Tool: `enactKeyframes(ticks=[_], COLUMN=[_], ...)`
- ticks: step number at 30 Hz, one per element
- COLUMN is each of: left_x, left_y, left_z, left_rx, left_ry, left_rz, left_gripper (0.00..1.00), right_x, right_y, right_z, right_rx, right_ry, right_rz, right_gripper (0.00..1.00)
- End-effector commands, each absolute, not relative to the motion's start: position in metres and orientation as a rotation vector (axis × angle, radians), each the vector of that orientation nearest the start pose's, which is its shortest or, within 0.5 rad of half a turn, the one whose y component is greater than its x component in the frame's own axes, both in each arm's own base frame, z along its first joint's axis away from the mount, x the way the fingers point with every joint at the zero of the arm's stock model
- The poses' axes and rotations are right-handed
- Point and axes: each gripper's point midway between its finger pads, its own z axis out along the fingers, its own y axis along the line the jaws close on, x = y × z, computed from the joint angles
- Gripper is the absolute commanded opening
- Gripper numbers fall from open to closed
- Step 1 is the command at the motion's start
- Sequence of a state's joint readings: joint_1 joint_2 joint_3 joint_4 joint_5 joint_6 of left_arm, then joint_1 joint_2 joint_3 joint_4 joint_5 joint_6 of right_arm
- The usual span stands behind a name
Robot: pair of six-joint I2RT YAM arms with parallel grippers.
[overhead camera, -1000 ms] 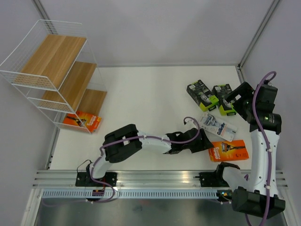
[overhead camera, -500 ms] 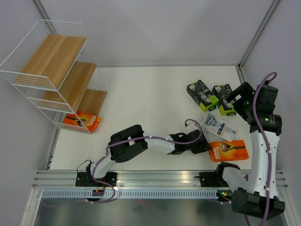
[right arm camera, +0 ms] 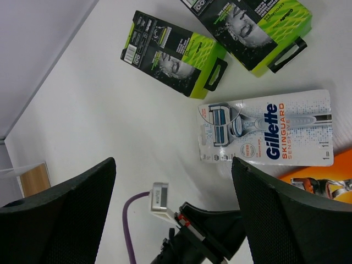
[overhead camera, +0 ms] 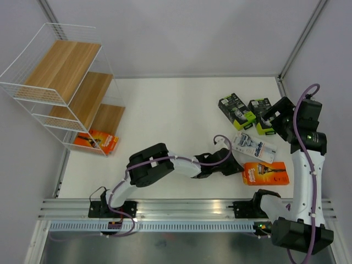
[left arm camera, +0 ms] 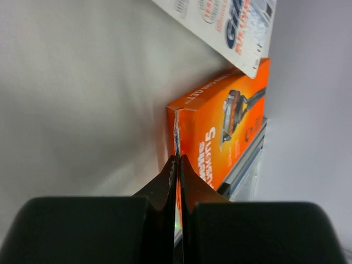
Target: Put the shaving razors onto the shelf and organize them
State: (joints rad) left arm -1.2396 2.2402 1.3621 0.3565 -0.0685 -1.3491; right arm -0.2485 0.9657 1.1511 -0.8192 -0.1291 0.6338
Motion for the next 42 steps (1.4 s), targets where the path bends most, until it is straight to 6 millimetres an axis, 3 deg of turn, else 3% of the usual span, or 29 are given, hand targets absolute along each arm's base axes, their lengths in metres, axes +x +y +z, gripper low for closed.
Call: enactKeyframes(ticks=[1, 2, 3, 5, 6, 7, 9, 10, 12, 13, 14, 15, 17, 18, 20, 21, 24, 27, 29, 33, 38, 42], left_x=[0.202, 0.207, 0.225, 0.236, 0.237, 0.235, 0.233, 0.229, 0.231, 0.228, 0.232, 0.235, 0.239, 0.241, 0.249, 0.254, 0.262, 0.265, 0.266, 0.270, 0.271, 0.272], left_y=[-0.554, -0.531, -0.513, -0.467, -0.453, -0.432, -0.404, -0.384, -0.351, -0.331, -0.314, -0.290, -0.262, -0.238, -0.221, -0.211, -0.197, -0.182, -0.179, -0.200, -0.218, -0.218], left_z=[0.100, 0.089, 0.097, 0.108, 0.112, 0.129, 0.128, 0.141, 0.138, 0.125, 0.146, 0.136, 0.142, 0.146, 0.169, 0.175, 0.186, 0.175, 0.162, 0.160, 0.149, 0.147], left_rx=[-0.185, -0.191, -0.238, -0.292, -0.299, -0.283, -0.284, -0.316, -0.430, -0.539, -0.610, -0.686, -0.787, -0.823, -0.856, -0.869, -0.905, -1.045, -1.179, -1.179, -1.245, -1.283], left_ry=[2.273, 2.276, 2.240, 2.216, 2.208, 2.173, 2.188, 2.166, 2.157, 2.169, 2.099, 2.085, 2.027, 1.985, 1.925, 1.891, 1.869, 1.843, 1.804, 1.872, 1.914, 1.896], left_rz=[-1.419, -1.373, -1.358, -1.308, -1.287, -1.273, -1.172, -1.165, -1.086, -1.055, -1.083, -0.975, -0.903, -0.800, -0.733, -0.679, -0.569, -0.481, -0.489, -0.502, -0.521, -0.535], left_gripper=[0.02, 0.02, 0.02, 0.02, 0.02, 0.02, 0.02, 0.02, 0.02, 0.02, 0.02, 0.02, 0.02, 0.02, 0.02, 0.02, 0.02, 0.02, 0.02, 0.02, 0.02, 0.02], right_x=[0.289, 0.290, 0.293, 0.294, 0.294, 0.296, 0.296, 0.296, 0.299, 0.301, 0.302, 0.306, 0.307, 0.305, 0.308, 0.306, 0.308, 0.306, 0.302, 0.293, 0.278, 0.270], right_y=[-0.015, -0.008, -0.003, 0.009, 0.011, 0.015, 0.022, 0.032, 0.048, 0.055, 0.061, 0.067, 0.097, 0.120, 0.143, 0.163, 0.197, 0.229, 0.244, 0.275, 0.309, 0.312], right_z=[0.257, 0.255, 0.251, 0.252, 0.249, 0.252, 0.257, 0.256, 0.253, 0.251, 0.242, 0.244, 0.236, 0.236, 0.232, 0.236, 0.241, 0.244, 0.233, 0.222, 0.230, 0.222], right_rx=[0.806, 0.782, 0.768, 0.748, 0.751, 0.730, 0.722, 0.706, 0.703, 0.697, 0.701, 0.692, 0.647, 0.583, 0.552, 0.488, 0.413, 0.351, 0.363, 0.434, 0.507, 0.468], right_ry=[2.056, 2.072, 2.073, 2.066, 2.062, 2.049, 2.029, 2.039, 2.043, 2.046, 2.066, 2.052, 2.093, 2.113, 2.146, 2.155, 2.172, 2.185, 2.219, 2.234, 2.174, 2.201], right_rz=[0.403, 0.451, 0.483, 0.569, 0.579, 0.578, 0.594, 0.620, 0.682, 0.703, 0.712, 0.725, 0.758, 0.798, 0.832, 0.869, 0.898, 0.934, 0.954, 1.105, 1.230, 1.135], right_gripper=[0.91, 0.88, 0.87, 0.88, 0.88, 0.89, 0.90, 0.90, 0.90, 0.90, 0.90, 0.90, 0.91, 0.91, 0.91, 0.91, 0.91, 0.91, 0.91, 0.91, 0.91, 0.90])
